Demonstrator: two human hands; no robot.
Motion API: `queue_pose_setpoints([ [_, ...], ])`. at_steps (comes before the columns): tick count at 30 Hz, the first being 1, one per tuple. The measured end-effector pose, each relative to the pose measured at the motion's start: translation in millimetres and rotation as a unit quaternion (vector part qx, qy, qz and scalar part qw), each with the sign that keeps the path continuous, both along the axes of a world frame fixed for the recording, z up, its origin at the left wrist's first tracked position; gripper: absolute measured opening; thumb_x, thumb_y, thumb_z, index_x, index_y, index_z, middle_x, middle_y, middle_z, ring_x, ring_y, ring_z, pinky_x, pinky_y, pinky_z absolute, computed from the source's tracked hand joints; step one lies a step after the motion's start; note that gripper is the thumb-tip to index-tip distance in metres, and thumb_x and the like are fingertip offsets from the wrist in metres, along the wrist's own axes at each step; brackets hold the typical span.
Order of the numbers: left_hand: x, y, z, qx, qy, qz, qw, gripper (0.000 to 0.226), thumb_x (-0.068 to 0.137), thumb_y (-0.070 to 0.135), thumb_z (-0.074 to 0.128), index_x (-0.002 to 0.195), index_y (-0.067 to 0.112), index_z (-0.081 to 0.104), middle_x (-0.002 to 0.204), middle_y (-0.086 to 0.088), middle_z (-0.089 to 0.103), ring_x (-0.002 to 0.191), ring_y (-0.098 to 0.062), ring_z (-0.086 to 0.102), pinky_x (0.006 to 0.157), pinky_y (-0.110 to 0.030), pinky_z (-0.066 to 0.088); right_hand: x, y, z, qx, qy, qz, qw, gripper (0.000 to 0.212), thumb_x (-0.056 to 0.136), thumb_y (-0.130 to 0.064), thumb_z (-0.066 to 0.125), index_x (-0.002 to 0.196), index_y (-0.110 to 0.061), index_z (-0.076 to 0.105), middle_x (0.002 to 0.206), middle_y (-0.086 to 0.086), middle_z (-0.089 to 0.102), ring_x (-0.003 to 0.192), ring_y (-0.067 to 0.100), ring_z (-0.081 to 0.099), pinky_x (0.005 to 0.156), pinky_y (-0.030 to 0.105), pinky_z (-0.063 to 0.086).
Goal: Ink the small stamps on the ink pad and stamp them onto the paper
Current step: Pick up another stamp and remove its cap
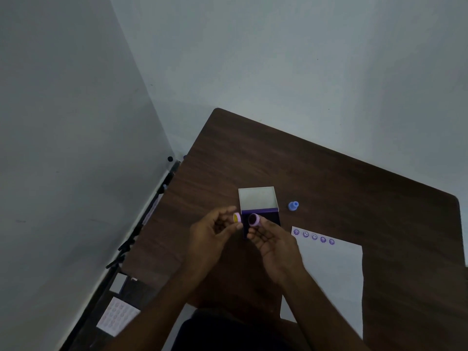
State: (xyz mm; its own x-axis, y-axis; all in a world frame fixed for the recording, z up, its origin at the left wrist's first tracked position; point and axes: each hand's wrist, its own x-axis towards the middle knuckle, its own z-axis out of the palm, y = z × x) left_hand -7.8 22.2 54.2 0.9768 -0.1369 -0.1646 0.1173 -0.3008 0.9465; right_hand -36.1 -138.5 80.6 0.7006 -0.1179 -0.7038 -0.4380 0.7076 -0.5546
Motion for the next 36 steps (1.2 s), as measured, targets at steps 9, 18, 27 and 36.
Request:
queue_pose_setpoints([
  [9,4,-10,-9,0.075,-0.021,-0.018,0.997,0.045,0.078,0.040,0.068,0.093,0.076,0.046,0.091,0.052,0.052,0.091,0.030,0.047,0.074,0.012,0.028,7,2,-2,-0.015,-0.006,0.017,1.000,0.035,0.069,-0.014,0.070,0.099,0.002,0.069,0.099,0.023,0.071,0.083,0.029,0.071,0.068,0.032,0.060],
  [18,6,-13,-19,0.098,-0.028,-0.019,0.995,0.037,0.073,0.036,0.072,0.086,0.065,0.054,0.081,0.043,0.056,0.091,0.033,0.043,0.069,0.004,0.039,12,6,-5,-0.021,0.004,0.014,1.000,0.033,0.072,-0.012,0.070,0.102,0.002,0.067,0.099,0.023,0.071,0.084,0.031,0.072,0.063,0.030,0.058],
  [27,14,-18,11,0.070,-0.084,-0.021,0.994,0.039,0.073,0.031,0.078,0.085,0.061,0.057,0.084,0.035,0.060,0.092,0.019,0.055,0.077,0.004,0.038,13,4,-2,-0.009,0.019,0.015,1.000,0.040,0.067,-0.015,0.072,0.102,0.002,0.067,0.098,0.022,0.072,0.083,0.029,0.072,0.062,0.030,0.058],
  [36,20,-25,15,0.054,-0.071,-0.062,0.994,0.055,0.073,0.025,0.077,0.091,0.071,0.054,0.091,0.049,0.056,0.093,0.025,0.051,0.078,-0.003,0.046,12,-15,-6,0.009,-0.013,0.053,0.998,0.035,0.070,-0.015,0.070,0.100,0.002,0.068,0.097,0.022,0.072,0.081,0.027,0.071,0.068,0.030,0.059],
])
